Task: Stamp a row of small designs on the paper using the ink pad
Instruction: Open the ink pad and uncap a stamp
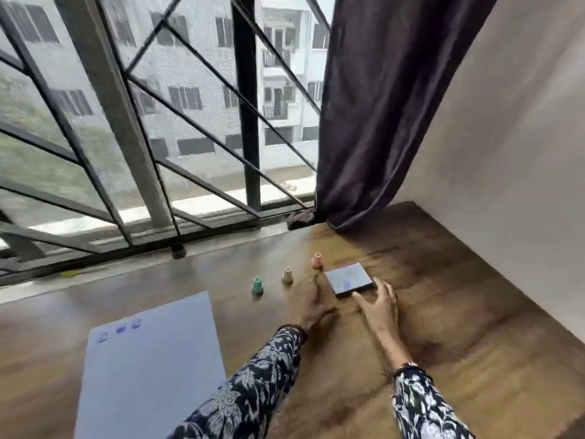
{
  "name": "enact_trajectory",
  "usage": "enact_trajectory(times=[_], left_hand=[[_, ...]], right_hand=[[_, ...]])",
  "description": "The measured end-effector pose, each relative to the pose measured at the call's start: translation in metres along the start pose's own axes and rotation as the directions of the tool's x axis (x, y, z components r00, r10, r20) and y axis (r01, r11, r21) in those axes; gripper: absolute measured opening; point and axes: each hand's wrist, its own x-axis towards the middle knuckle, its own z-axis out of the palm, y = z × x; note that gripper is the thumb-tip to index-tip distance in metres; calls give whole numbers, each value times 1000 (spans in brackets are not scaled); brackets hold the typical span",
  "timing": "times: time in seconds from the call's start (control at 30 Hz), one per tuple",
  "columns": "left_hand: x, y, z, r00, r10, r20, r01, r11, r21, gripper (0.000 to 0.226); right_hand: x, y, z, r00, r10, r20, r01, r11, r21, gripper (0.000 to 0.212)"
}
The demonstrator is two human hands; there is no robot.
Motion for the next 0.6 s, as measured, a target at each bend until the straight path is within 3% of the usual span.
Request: enact_trajectory(times=[0.1,0.37,0.5,0.6], left_hand=[[20,2,8,1000,-19,18,19,999,44,89],[4,-3,7,998,46,-43,-50,995,-89,79],[-53,-20,-10,997,4,-77,-11,996,-91,81],[-101,-39,-20,986,13,-165,-16,1000,-18,71]], right_hand=[[25,3,1,1000,25,12,-25,999,31,66],[9,9,11,998,-55,-30,56,998,28,50],[-28,8,12,994,-91,61,85,993,84,44],[-69,0,21,986,-109,129,95,989,113,40]])
